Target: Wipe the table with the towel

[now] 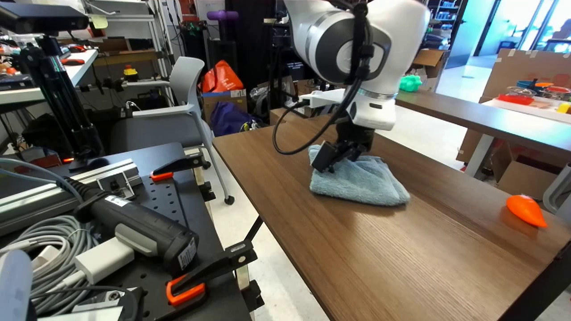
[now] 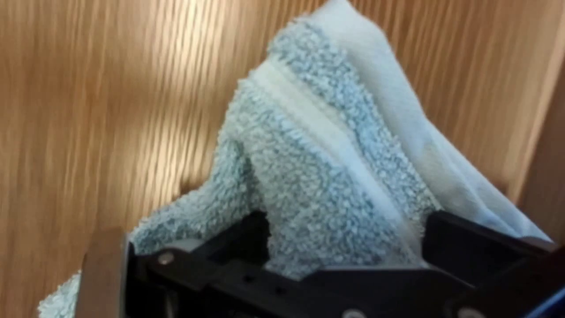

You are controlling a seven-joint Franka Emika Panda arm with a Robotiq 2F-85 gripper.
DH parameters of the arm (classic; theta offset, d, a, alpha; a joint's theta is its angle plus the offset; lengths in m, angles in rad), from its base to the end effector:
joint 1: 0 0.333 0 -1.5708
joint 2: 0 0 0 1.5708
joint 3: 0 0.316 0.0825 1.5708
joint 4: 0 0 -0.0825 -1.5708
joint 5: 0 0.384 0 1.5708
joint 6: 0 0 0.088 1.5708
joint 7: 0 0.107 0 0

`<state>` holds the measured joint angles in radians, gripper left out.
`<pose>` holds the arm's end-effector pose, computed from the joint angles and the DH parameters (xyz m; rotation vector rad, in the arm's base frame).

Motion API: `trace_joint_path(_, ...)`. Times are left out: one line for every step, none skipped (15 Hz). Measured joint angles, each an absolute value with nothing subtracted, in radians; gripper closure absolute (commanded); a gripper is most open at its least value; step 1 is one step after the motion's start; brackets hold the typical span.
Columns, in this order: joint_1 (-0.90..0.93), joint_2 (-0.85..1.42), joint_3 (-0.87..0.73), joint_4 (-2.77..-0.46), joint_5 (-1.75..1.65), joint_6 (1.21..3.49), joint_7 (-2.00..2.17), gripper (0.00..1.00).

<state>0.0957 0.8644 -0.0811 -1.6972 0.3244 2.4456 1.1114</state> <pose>0.6489 0.0129 0.0844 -2.4199 1.9030 0.2467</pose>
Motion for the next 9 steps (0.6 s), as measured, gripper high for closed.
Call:
trace_joint_path(0.113, 0.859, -0.057, -1.706, 0.32, 2.446, 1.097, 0.0)
trace_joint_path(0.125, 0.85, -0.04, -1.722, 0.315, 2.446, 1.066, 0.0)
trace_joint_path(0.127, 0.837, -0.025, -1.746, 0.309, 2.447, 1.027, 0.0)
trace_joint_path(0.127, 0.824, -0.015, -1.771, 0.303, 2.447, 0.989, 0.0)
trace_joint_path(0.127, 0.81, -0.008, -1.798, 0.299, 2.447, 0.954, 0.0)
trace_joint_path(0.128, 0.797, -0.003, -1.824, 0.294, 2.447, 0.924, 0.0)
trace_joint_path(0.131, 0.785, 0.0, -1.847, 0.285, 2.446, 0.902, 0.0)
trace_joint_path(0.137, 0.773, 0.002, -1.87, 0.274, 2.446, 0.884, 0.0)
trace_joint_path(0.146, 0.761, 0.002, -1.892, 0.26, 2.447, 0.868, 0.0)
